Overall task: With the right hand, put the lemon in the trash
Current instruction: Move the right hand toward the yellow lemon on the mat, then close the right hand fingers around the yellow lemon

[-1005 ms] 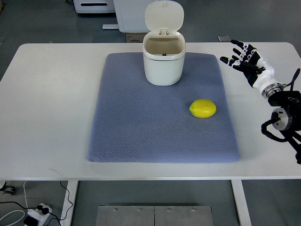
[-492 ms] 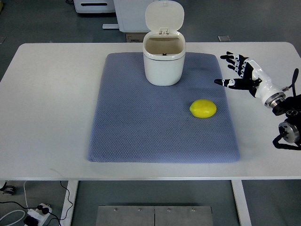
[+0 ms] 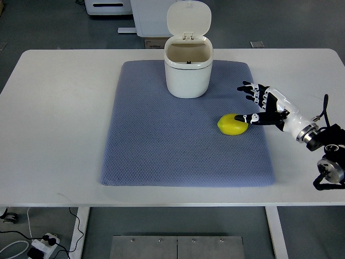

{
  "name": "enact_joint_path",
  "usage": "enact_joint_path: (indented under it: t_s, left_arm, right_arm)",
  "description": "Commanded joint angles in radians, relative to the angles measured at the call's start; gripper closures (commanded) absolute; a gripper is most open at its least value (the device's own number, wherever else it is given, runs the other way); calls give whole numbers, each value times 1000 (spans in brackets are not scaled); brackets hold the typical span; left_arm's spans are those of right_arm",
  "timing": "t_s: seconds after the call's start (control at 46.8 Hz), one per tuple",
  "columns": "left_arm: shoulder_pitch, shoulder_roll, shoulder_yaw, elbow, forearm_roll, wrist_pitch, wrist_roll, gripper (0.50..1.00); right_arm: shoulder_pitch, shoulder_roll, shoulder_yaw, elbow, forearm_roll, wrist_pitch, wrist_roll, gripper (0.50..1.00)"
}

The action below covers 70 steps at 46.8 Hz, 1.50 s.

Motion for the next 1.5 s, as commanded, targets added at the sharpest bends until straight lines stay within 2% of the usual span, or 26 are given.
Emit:
enact_joint_path:
  t_s: [0.0, 0.642, 0.941, 1.134, 1.283, 1.369, 1.476]
  left_arm:
    - [0, 0, 0, 0, 0, 0, 0, 500]
    - [0, 0, 0, 0, 0, 0, 0, 500]
    - [0, 0, 0, 0, 0, 0, 0, 500]
    - [0, 0, 0, 0, 0, 0, 0, 500]
    - [0, 0, 0, 0, 0, 0, 0, 500]
    - [0, 0, 0, 0, 0, 0, 0, 500]
    - [0, 0, 0, 0, 0, 0, 0, 500]
  right_arm:
    - [-11, 3, -14, 1, -3, 0, 10, 511]
    - [-42, 53, -34, -34, -4, 0, 10, 511]
    - [-50, 110, -34, -101, -4, -2, 10, 513]
    - [-50, 118, -34, -117, -4, 0, 9, 534]
    - [-50, 118, -34, -117, -3, 1, 7, 603]
    - [-51, 118, -34, -117, -3, 5, 7, 670]
    - [-50, 119, -34, -117, -3, 6, 7, 778]
